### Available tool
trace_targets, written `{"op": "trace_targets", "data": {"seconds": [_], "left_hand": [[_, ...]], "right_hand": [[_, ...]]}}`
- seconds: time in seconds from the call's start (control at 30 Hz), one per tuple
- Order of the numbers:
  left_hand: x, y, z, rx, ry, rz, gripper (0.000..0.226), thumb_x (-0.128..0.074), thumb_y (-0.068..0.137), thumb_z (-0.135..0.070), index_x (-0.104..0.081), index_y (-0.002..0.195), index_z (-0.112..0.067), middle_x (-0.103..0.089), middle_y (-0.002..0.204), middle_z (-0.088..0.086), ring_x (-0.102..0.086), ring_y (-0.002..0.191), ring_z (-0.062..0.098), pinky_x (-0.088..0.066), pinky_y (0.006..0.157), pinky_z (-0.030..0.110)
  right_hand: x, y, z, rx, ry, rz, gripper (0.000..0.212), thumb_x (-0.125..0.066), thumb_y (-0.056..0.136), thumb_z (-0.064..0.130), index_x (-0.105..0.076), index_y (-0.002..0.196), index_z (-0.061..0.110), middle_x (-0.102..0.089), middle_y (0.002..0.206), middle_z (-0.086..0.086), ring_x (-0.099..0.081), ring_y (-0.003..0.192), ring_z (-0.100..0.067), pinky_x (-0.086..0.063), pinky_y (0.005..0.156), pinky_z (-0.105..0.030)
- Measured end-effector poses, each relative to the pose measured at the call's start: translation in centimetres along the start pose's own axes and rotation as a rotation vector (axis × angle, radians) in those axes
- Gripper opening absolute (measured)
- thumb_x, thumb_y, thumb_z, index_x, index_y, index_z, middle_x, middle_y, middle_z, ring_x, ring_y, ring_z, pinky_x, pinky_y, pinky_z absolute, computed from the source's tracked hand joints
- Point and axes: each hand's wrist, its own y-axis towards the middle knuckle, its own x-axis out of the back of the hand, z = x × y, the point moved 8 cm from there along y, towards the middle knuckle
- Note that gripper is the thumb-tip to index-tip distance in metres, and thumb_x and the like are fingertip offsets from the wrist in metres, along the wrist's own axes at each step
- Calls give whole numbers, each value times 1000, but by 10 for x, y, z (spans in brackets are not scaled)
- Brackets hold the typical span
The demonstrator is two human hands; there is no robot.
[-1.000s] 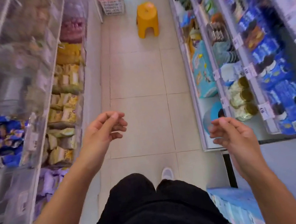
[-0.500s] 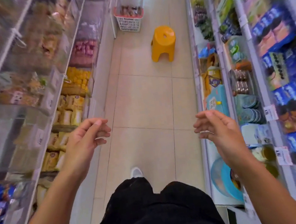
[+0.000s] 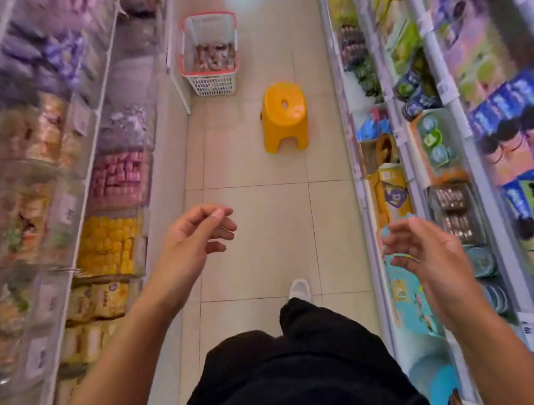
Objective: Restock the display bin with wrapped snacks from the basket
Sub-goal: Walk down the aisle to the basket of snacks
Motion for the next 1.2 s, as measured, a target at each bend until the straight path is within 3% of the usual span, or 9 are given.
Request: {"op": "trace_targets", "data": {"seconds": [0.17,0.4,0.5,0.7,0.93,1.03,1.2], "left_hand": [[24,84,-56,-45,-35,-121,26,-51,100,-19,-75,93,-26,-72,88,6,-67,79,14,-55,67,20],[65,210,-79,-13,-154,-293,26,-51,99,-22,-74,90,-28,-71,85,1,-66,77,11,-53,66,19],[64,284,-106,-1,-176,-296,27,-51,99,-20,-74,88,-27,-71,82,-1,-66,74,10,-52,66,19],[13,435,-178,14,-152,-128,26,-53,99,-19,-74,85,-25,-71,80,1,-64,70,9,-49,62,18],[-59,585,-214,52,-139,-62,24,-54,98,-21,-74,86,-25,-70,82,3,-63,69,11,-48,62,20],[-63,624,-234,54,-179,-127,23,-55,97,-24,-75,87,-28,-70,84,3,-64,72,11,-49,64,21],[-19,654,-264,21,-252,-328,18,-57,93,-29,-74,89,-27,-71,85,2,-65,73,10,-51,65,20]], "right_hand": [[-65,115,83,44,-109,169,24,-51,101,22,-70,92,12,-71,78,-5,-66,73,-17,-52,64,-27],[-177,259,151,47,-205,374,24,-50,102,22,-70,95,11,-72,80,-4,-66,74,-16,-53,65,-26],[-190,316,183,31,-173,318,26,-50,102,26,-70,95,12,-73,84,-7,-67,76,-19,-54,66,-28],[-160,416,248,28,-98,156,27,-55,95,33,-72,94,12,-73,84,-9,-69,74,-16,-56,62,-21],[-140,556,283,-15,-139,30,29,-48,103,25,-70,93,9,-72,77,-6,-68,69,-11,-55,61,-23],[-165,617,313,-24,-175,132,30,-48,103,26,-70,93,9,-73,77,-6,-68,69,-12,-54,58,-20],[-262,690,372,1,-314,447,27,-51,101,26,-72,92,12,-73,81,-8,-68,72,-16,-54,60,-21]]}}
